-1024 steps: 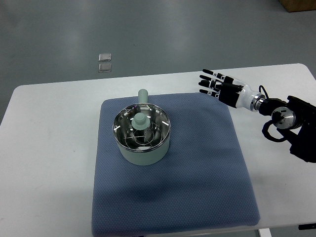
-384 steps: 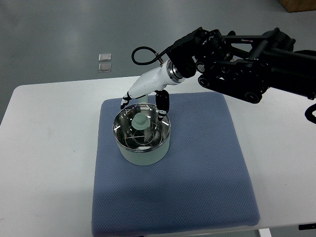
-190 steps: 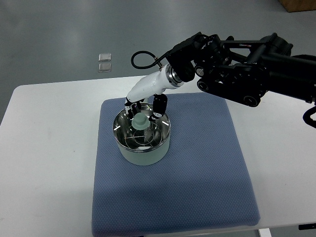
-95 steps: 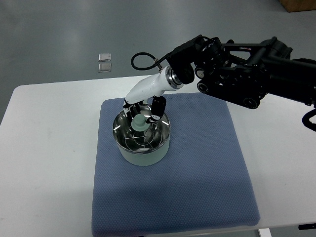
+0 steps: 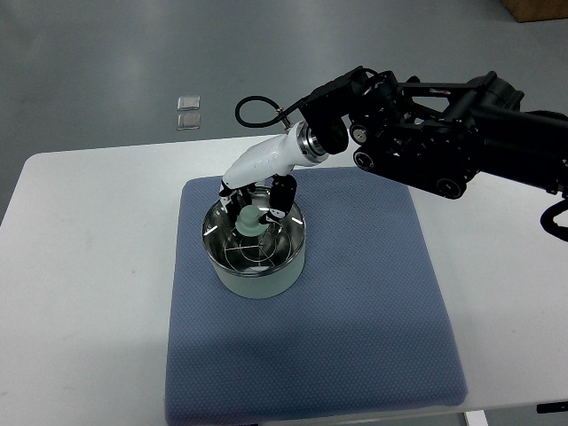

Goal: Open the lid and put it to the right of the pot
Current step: 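Close the right hand fingers around the green knob of the glass lid, then lift the glass lid off the saucepan with the right hand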

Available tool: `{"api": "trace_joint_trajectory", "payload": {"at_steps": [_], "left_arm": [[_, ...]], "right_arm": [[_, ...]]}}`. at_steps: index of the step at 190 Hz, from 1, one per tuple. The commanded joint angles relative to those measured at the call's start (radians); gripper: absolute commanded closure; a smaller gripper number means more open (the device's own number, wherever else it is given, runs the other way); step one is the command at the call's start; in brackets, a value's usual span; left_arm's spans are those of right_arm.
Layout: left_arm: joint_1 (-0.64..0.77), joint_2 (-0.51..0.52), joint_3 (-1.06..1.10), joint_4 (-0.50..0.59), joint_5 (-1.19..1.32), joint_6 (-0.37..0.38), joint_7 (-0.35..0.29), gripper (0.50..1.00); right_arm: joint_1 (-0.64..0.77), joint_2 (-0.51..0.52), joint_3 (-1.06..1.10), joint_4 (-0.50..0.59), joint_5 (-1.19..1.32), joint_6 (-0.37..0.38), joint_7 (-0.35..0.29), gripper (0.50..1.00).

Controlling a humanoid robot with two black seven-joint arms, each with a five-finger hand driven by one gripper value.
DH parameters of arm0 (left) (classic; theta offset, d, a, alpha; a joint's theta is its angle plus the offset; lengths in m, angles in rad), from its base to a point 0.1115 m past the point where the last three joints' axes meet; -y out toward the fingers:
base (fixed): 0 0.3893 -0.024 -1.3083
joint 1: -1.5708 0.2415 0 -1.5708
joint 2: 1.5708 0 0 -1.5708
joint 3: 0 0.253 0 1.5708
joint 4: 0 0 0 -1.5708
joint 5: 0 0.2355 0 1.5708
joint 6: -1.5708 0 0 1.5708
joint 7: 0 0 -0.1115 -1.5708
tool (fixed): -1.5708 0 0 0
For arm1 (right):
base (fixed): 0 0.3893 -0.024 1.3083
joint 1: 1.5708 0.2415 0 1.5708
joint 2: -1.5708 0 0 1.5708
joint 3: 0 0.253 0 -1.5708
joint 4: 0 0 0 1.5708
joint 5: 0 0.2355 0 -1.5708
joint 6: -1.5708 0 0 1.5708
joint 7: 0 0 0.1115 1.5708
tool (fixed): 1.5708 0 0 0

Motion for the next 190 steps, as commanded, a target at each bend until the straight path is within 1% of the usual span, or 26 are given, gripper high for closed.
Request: {"api": "trace_joint_trajectory", "payload": {"at_steps": [1, 30, 45, 78, 161, 181, 190], "left_arm": [[0.000, 0.000, 0.000, 0.000, 0.000, 0.000, 0.000, 0.500], [0.000, 0.000, 0.000, 0.000, 0.000, 0.000, 0.000, 0.500], [0.000, 0.000, 0.000, 0.000, 0.000, 0.000, 0.000, 0.500], [0.000, 0.000, 0.000, 0.000, 0.000, 0.000, 0.000, 0.500], [0.000, 0.000, 0.000, 0.000, 0.000, 0.000, 0.000, 0.500], [0.000, 0.000, 0.000, 0.000, 0.000, 0.000, 0.000, 0.500], [0.000, 0.000, 0.000, 0.000, 0.000, 0.000, -0.001, 0.500]], "right_arm": [[-0.002, 0.000, 0.000, -0.001, 0.000, 0.003, 0.000, 1.000], [-0.006, -0.003, 0.000, -0.001, 0.000, 0.002, 0.002, 1.000], [-0.005, -0.008, 0.003, -0.002, 0.000, 0.002, 0.012, 1.000], [0.002, -0.011, 0.043, -0.002, 0.014, 0.016, 0.012, 1.000], [0.008, -0.038, 0.055, -0.004, 0.058, 0.016, 0.012, 1.000], [0.011, -0.043, 0.086, -0.002, 0.061, 0.025, 0.014, 1.000], [0.015, -0.051, 0.103, -0.004, 0.061, 0.040, 0.018, 1.000]]}}
